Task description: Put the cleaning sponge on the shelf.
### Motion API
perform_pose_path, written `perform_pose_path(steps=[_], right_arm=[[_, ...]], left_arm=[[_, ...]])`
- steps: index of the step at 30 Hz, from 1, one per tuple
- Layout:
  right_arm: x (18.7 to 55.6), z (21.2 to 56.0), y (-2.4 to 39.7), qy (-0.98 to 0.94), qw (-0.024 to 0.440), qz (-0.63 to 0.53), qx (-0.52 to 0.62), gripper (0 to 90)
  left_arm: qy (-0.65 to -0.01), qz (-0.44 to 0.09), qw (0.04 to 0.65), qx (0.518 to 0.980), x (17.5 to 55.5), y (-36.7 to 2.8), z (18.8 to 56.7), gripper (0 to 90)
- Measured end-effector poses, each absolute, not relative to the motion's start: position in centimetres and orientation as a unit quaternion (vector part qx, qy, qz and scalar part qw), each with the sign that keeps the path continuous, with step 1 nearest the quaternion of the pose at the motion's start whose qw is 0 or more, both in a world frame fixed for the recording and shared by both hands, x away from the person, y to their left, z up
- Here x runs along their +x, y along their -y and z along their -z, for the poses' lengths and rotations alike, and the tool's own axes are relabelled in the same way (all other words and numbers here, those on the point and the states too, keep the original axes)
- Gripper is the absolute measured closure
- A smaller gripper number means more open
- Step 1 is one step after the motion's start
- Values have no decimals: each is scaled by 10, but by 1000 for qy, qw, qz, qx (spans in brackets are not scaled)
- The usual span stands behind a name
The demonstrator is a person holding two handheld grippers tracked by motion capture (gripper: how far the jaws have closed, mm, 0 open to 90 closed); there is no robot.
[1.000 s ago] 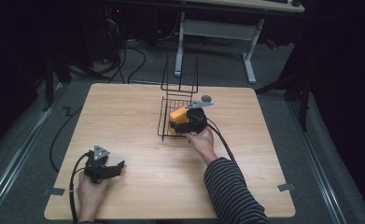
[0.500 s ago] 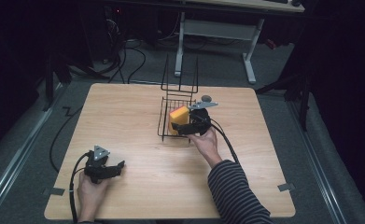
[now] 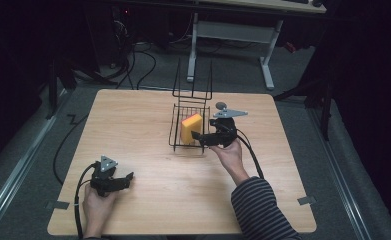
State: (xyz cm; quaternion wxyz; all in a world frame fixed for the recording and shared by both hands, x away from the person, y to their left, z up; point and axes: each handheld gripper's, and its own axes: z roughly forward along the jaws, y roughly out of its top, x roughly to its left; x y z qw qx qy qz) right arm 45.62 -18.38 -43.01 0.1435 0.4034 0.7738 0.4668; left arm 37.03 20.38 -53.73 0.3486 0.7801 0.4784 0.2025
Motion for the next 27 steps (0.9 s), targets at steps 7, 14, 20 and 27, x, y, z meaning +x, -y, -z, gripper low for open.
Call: perform_pose_path(steps=[7,14,20,27], right_arm=[[447,425,198,-765,147,-477,407,83],[439,425,215,-757,148,-481,417,93],[432,425,230,-745,155,-486,429,110],[424,422,241,-740,162,-489,431,123]], left_arm=[[-478,-202,349,780,370,-204,537,214],[-478,-203,348,780,370,-204,537,214],[-478,-203,348,780,370,-204,537,214],[-478,-203,348,780,370,-204,537,213]])
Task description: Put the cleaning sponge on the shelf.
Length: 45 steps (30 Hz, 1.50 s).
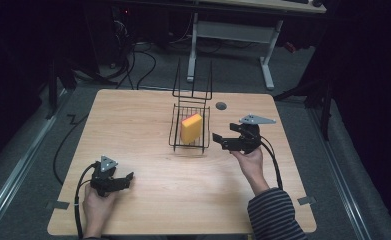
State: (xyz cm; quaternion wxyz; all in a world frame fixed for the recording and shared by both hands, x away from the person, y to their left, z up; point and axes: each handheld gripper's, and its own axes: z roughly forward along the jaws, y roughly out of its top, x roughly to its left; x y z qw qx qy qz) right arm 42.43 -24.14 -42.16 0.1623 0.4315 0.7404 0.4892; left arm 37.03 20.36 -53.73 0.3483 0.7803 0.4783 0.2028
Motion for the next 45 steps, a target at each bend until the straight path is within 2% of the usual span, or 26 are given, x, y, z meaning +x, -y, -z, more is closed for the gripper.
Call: perform_pose_path(steps=[12,25,45], right_arm=[[409,429,269,-719,166,-499,454,139],[394,422,279,-711,180,-509,450,151],[369,453,319,-684,183,-511,488,167]], left_arm=[[-478,-203,348,781,370,-204,537,213],[-478,-203,348,780,370,-204,537,213],[-478,-203,348,781,370,-204,537,213]])
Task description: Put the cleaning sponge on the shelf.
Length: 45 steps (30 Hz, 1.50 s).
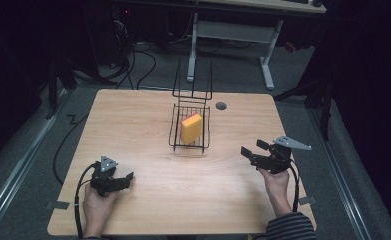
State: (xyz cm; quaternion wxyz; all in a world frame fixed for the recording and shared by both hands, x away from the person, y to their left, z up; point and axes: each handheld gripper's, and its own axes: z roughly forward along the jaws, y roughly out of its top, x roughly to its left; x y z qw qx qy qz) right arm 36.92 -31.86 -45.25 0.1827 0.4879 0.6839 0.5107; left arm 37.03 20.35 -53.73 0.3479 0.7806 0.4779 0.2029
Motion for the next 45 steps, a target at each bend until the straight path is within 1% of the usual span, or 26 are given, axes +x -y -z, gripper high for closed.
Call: perform_pose_path(steps=[3,13,27,35,40,41,44,45], right_arm=[[366,458,320,-682,192,-510,488,166],[365,481,323,-687,176,-495,503,174],[363,506,324,-695,173,-460,524,184],[365,519,318,-724,202,-395,528,189],[367,528,317,-734,201,-361,538,188],[368,530,316,-741,194,-344,543,195],[368,531,310,-757,225,-311,528,204],[367,531,309,-757,228,-310,528,206]], left_arm=[[-478,-203,348,781,370,-204,537,213],[-478,-202,347,781,370,-204,537,213],[-478,-203,348,781,370,-204,537,213],[-478,-203,348,781,370,-204,537,212],[-478,-203,347,781,370,-204,537,212],[-478,-203,347,781,370,-203,537,213],[-478,-203,347,781,370,-204,537,213],[-478,-203,347,781,370,-203,537,213]])
